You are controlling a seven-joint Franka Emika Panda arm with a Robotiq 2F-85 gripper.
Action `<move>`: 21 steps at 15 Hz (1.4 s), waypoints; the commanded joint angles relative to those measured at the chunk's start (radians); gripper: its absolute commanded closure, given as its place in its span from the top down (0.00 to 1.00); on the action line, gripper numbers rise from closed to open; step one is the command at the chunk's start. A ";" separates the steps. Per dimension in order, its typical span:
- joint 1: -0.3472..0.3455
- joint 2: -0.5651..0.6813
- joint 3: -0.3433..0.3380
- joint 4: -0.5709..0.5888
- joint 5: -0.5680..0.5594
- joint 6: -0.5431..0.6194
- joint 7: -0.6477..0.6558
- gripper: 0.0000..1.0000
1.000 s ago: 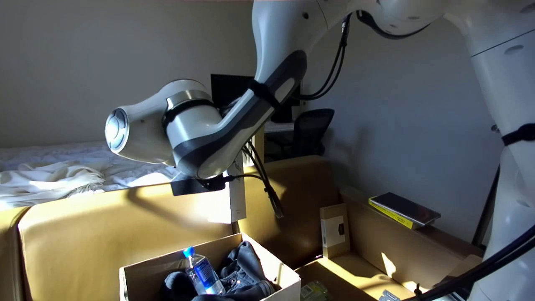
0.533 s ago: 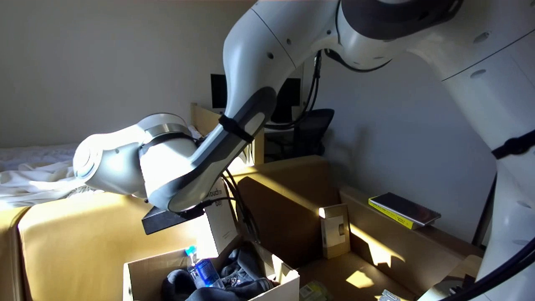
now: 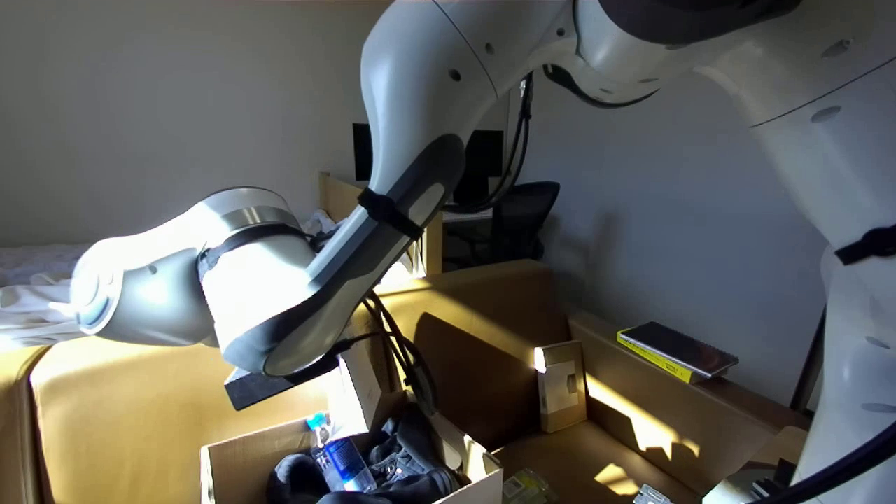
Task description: Pick up the white book from the sofa and put it in the box
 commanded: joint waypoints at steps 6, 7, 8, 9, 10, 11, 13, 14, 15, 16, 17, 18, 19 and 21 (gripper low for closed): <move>0.075 -0.157 0.024 -0.163 0.052 -0.185 -0.080 0.01; 0.064 -0.141 0.015 -0.162 0.055 -0.161 -0.080 0.01; 0.050 -0.130 0.005 -0.157 0.061 -0.146 -0.087 0.01; 0.023 -0.111 -0.008 -0.145 0.067 -0.114 -0.099 0.01; 0.002 -0.091 -0.020 -0.133 0.073 -0.091 -0.106 0.01; -0.033 -0.069 -0.021 -0.124 0.089 -0.031 -0.146 0.01; -0.088 -0.023 -0.022 -0.112 0.089 0.099 -0.197 0.01; -0.112 0.002 -0.021 -0.103 0.091 0.155 -0.221 0.01; -0.130 0.028 -0.021 -0.095 0.100 0.203 -0.252 0.01; -0.143 0.044 -0.020 -0.093 0.119 0.236 -0.288 0.01; -0.151 0.055 -0.018 -0.084 0.141 0.251 -0.328 0.01; -0.151 0.056 -0.014 -0.075 0.171 0.251 -0.372 0.01; -0.146 0.056 -0.011 -0.069 0.197 0.251 -0.410 0.01; -0.127 0.065 -0.011 -0.052 0.239 0.237 -0.481 0.01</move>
